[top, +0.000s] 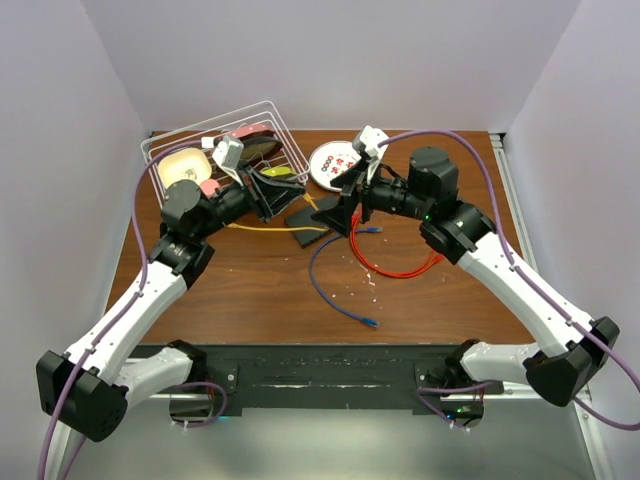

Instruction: Insert the plug into the switch port

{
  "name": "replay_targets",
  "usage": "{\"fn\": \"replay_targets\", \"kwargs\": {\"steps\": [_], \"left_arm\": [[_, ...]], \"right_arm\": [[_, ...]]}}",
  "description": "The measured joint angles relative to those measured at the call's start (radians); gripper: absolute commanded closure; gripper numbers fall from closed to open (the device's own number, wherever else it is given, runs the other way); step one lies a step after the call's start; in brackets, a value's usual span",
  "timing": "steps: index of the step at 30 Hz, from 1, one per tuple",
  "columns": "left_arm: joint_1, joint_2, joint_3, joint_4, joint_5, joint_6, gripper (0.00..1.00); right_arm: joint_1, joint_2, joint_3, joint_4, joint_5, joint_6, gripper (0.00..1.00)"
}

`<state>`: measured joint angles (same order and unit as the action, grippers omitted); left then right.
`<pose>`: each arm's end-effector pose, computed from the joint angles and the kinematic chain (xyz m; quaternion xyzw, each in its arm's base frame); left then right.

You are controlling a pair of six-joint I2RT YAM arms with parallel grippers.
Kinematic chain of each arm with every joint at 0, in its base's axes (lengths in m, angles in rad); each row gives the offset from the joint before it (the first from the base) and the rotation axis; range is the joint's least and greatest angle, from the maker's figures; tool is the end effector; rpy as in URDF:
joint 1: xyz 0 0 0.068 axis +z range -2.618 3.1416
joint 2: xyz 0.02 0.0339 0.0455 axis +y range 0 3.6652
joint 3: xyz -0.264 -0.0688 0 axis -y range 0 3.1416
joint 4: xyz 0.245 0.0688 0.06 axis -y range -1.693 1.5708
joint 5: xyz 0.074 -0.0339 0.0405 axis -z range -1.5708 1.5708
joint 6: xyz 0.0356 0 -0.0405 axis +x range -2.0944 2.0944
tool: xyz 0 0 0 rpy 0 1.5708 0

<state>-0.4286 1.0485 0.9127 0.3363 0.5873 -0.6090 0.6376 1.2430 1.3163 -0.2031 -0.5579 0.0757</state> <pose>0.2108 -0.1180 0.3892 0.1687 0.6234 -0.5266 0.5528 0.2124 0.1808 0.4277 -0.3748 0.6437 0.4153 0.5221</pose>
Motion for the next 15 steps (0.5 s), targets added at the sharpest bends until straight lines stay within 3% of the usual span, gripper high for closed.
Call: {"fn": "replay_targets", "kwargs": {"steps": [10,11,15], "left_arm": [[0.000,0.015,0.016,-0.104,-0.151,-0.092,1.00],[0.000,0.018,0.016,-0.107,-0.156,-0.103,1.00],[0.000,0.023,0.016,-0.111,-0.165,-0.124,1.00]], "right_arm": [[0.163,0.046,0.000,0.010,0.389,-0.019,0.17],[0.170,0.051,-0.001,0.011,0.410,-0.021,0.24],[0.182,0.067,-0.008,0.026,0.484,-0.025,0.34]]}}
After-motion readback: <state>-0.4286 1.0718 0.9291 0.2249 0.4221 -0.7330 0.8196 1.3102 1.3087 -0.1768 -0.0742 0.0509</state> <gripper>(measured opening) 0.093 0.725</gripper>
